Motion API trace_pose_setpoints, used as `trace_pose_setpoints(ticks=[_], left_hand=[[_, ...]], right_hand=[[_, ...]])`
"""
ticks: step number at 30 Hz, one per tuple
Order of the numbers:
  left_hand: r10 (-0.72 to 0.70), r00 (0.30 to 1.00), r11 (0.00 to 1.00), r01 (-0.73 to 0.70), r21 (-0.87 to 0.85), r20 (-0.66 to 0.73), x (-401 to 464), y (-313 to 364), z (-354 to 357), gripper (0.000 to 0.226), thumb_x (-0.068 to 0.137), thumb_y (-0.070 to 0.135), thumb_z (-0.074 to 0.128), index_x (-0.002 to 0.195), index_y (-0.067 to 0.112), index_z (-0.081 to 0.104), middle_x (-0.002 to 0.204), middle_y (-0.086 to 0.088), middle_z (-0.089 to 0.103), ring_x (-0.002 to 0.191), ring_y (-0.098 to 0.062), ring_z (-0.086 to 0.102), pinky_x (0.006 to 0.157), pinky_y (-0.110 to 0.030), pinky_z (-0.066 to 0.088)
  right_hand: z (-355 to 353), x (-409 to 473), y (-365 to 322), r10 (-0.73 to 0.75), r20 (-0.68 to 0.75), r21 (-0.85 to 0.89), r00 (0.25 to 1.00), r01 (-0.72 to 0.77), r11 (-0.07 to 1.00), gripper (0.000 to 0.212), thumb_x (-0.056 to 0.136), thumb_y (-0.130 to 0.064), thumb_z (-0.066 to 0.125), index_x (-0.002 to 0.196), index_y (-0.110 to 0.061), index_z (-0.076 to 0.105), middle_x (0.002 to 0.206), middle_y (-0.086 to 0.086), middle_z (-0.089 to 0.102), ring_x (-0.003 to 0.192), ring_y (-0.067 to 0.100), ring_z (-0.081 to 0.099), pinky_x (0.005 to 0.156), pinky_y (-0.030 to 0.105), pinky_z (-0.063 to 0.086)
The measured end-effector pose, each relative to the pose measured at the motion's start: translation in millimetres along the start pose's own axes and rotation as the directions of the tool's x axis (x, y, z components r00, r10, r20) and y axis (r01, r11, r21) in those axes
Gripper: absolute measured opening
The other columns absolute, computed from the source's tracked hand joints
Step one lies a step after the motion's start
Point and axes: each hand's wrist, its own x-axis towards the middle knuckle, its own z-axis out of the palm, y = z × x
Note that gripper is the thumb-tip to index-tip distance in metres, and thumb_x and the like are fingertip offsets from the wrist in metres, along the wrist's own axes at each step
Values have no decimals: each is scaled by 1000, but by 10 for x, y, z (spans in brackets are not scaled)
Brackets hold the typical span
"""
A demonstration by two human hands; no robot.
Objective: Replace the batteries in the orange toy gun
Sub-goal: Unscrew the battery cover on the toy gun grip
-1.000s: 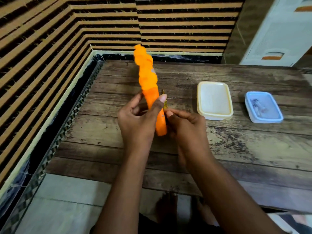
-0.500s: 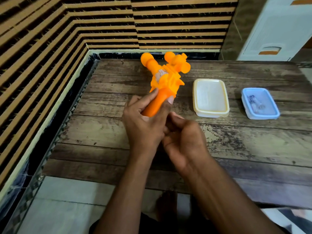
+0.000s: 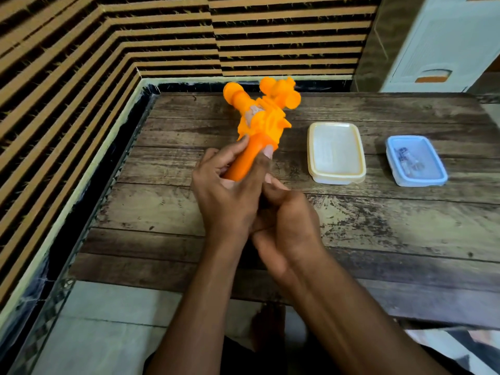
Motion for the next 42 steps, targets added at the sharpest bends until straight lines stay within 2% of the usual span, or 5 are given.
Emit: trace_pose_setpoints(ticks=[8,16,25,39,42], left_hand=[[-48,999,996,47,-78,-14,4,-2,-2,35,80,33,87,111,18,80,100,0,78,94,-14,74,83,-47,59],[-142,990,965,136,-225,-8,16,19,-53,26,86,24,84,109,14,79,103,1,79,100,-16,74,89,-51,60],[-135,991,964,132,-231,4,35,-2,-63,26,85,21,84,109,12,79,82,5,78,79,-10,74,74,-35,62],[-125,992,972,125,-201,12,30,-2,-49,28,84,24,85,109,13,79,93,4,79,90,-19,76,82,-52,61],[-125,992,973,127,-195,22,17,17,-47,28,84,23,85,110,12,78,80,11,78,76,-11,75,80,-49,62]], right_hand=[[-69,69,8,-4,66,-45,998,7,999,40,108,-4,37,140,2,60,135,28,66,133,40,61,123,51,38],[-20,43,31,-54,69,-35,996,57,998,46,99,18,42,136,4,63,126,23,73,116,28,73,95,29,59],[-34,68,69,-70,23,-63,997,72,995,43,98,19,45,134,5,65,125,27,72,125,38,67,96,34,57],[-52,78,61,-72,14,-48,997,72,996,42,98,19,46,132,7,66,124,27,72,124,35,68,95,33,56],[-64,81,60,-71,18,-41,997,71,997,42,98,19,45,133,7,65,125,27,72,123,36,68,97,34,56]])
